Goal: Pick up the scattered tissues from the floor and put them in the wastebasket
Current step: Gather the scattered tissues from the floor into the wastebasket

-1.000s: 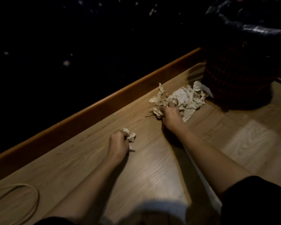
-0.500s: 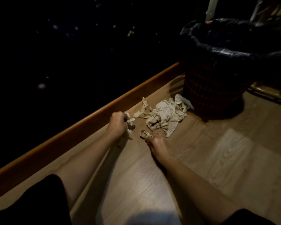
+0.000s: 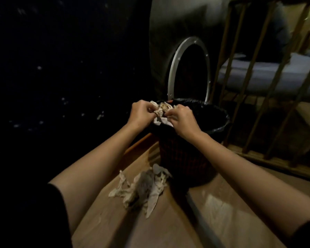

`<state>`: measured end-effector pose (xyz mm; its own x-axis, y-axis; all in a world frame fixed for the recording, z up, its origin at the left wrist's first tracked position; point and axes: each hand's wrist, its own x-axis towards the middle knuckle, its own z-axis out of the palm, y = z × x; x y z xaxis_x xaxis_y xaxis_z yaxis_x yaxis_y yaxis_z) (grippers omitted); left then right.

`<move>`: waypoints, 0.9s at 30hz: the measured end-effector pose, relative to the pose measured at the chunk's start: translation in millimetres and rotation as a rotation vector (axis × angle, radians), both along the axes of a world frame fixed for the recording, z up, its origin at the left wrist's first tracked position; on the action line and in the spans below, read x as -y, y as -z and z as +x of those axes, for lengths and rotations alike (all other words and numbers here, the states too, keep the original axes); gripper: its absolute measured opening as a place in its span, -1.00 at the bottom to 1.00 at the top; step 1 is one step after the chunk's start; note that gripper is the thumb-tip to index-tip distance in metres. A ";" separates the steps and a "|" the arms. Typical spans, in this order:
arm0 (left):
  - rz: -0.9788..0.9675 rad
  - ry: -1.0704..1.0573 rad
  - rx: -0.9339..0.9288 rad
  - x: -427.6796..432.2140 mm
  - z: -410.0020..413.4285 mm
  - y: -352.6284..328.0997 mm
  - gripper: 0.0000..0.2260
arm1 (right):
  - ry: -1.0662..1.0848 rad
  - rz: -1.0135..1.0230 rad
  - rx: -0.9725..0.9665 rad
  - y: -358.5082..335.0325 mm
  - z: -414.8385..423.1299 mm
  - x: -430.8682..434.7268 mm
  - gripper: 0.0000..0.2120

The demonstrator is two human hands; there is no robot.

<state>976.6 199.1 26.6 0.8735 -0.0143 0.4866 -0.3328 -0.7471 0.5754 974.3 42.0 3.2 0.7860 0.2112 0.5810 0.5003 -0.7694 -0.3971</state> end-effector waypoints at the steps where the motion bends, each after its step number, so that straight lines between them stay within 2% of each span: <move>1: 0.009 0.014 -0.024 14.3 6.2 -7.0 -0.80 | 0.049 0.016 -0.054 -4.2 8.9 9.8 -0.86; 6: 0.079 0.138 -0.187 67.6 24.4 -7.7 -0.74 | 0.117 0.158 -0.298 6.3 16.3 46.6 -0.84; 8: 0.015 0.115 -0.159 73.8 23.5 -3.5 -0.75 | 0.165 0.161 -0.330 13.9 14.4 52.9 -0.85; 11: -0.098 0.004 0.123 57.5 13.9 18.3 -0.73 | 0.236 0.095 -0.118 22.9 7.7 49.0 -0.86; 13: -0.132 -0.043 0.240 29.3 4.1 48.4 -0.74 | 0.159 0.114 0.099 29.5 -4.8 33.1 -0.86; 15: -0.067 -0.063 0.210 -4.7 -6.0 92.5 -0.75 | 0.025 0.137 0.195 41.9 -18.4 9.1 -0.89; 16: -0.006 -0.066 0.132 -19.7 -11.4 117.3 -0.74 | -0.048 0.131 0.173 53.5 -21.6 -4.5 -0.90; 18: 0.123 -0.060 -0.110 -41.2 -22.5 167.2 -0.66 | -0.182 0.068 0.020 85.4 -20.3 -30.6 -0.86; 19: 0.193 -0.054 -0.244 -47.7 -28.2 190.8 -0.58 | -0.227 0.001 -0.099 104.8 -16.7 -41.1 -0.78; 22: 0.357 -0.007 -0.595 -57.4 -40.8 246.9 -0.23 | -0.204 -0.233 -0.558 163.1 -2.1 -52.9 -0.39; 24: 0.379 0.016 -0.695 -60.0 -41.3 268.6 -0.07 | -0.156 -0.331 -0.761 194.5 9.0 -50.9 -0.13; 27: 0.396 0.009 -0.748 -65.2 -25.9 291.4 0.02 | -0.134 -0.454 -0.846 226.5 17.4 -50.8 0.14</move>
